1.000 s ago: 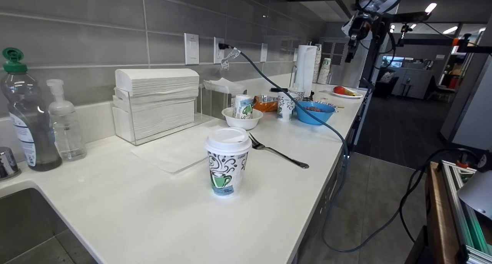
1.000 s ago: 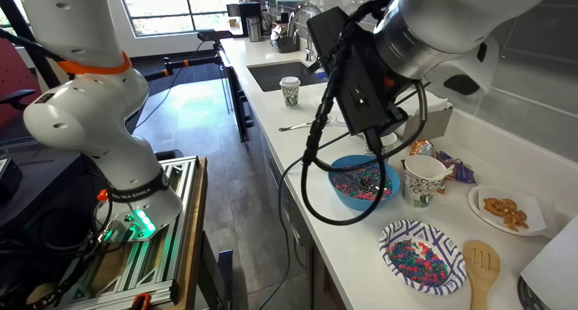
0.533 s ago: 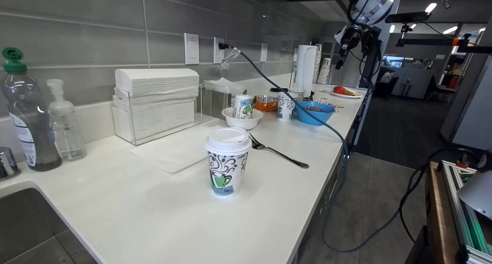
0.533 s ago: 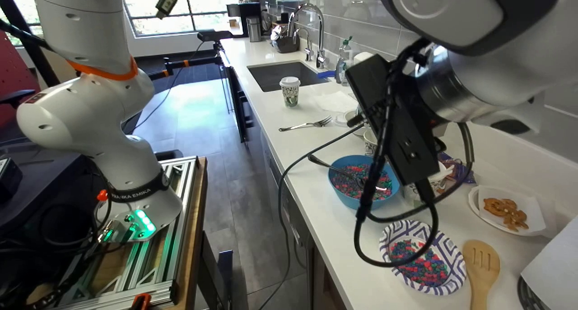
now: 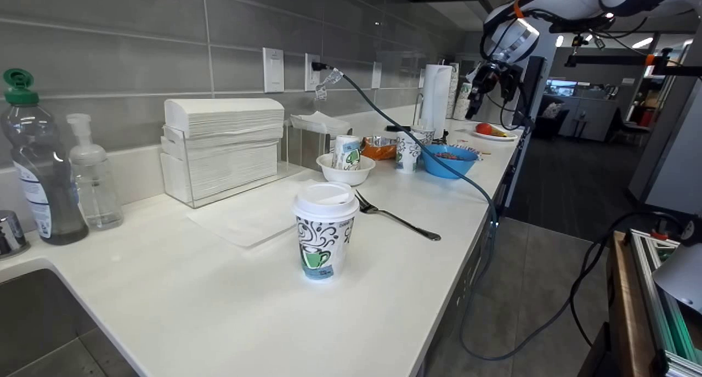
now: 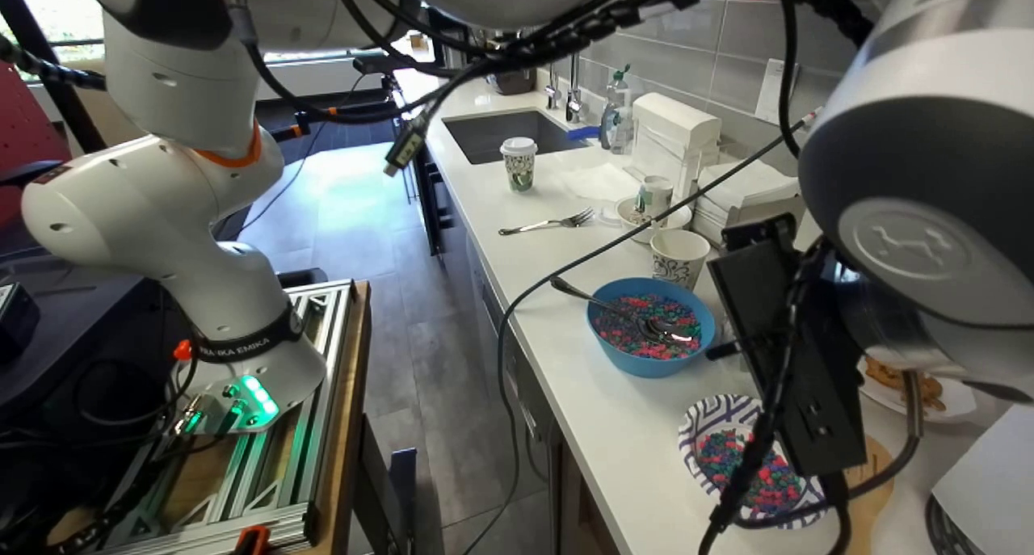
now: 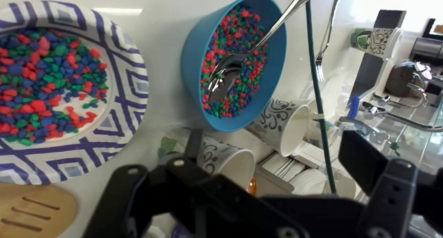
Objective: Pour the contents in the white and black bowl on the right into the blue bowl.
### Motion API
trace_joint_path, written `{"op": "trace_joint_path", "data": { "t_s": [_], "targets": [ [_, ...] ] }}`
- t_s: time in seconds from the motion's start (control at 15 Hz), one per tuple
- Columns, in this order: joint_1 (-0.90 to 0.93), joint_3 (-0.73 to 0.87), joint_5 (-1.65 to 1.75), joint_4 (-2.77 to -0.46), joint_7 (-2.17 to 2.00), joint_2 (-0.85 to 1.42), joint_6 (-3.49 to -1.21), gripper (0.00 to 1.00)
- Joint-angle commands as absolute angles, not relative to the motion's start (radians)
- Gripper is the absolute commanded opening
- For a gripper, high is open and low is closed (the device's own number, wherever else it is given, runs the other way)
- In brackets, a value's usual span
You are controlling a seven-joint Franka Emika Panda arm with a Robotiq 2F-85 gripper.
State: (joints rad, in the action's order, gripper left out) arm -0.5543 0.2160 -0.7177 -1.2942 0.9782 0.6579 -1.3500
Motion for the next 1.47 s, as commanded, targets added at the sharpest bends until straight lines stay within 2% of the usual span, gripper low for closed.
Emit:
{"op": "trace_joint_path", "data": {
  "t_s": [0.0,0.67,1.2,1.4],
  "targets": [
    [-0.638,0.171,-0.745,-1.118,0.880,0.787,-1.287,1.00],
    [-0.748,0.095,-0.675,-0.905,0.675,0.938,-1.284,1.00],
    [-0.762,0.028,-0.593,-0.752,0.593,1.059,-1.301,1.00],
    [-0.735,0.063,-0.595,-0.728,0.604,1.087,-1.307,1.00]
  ]
}}
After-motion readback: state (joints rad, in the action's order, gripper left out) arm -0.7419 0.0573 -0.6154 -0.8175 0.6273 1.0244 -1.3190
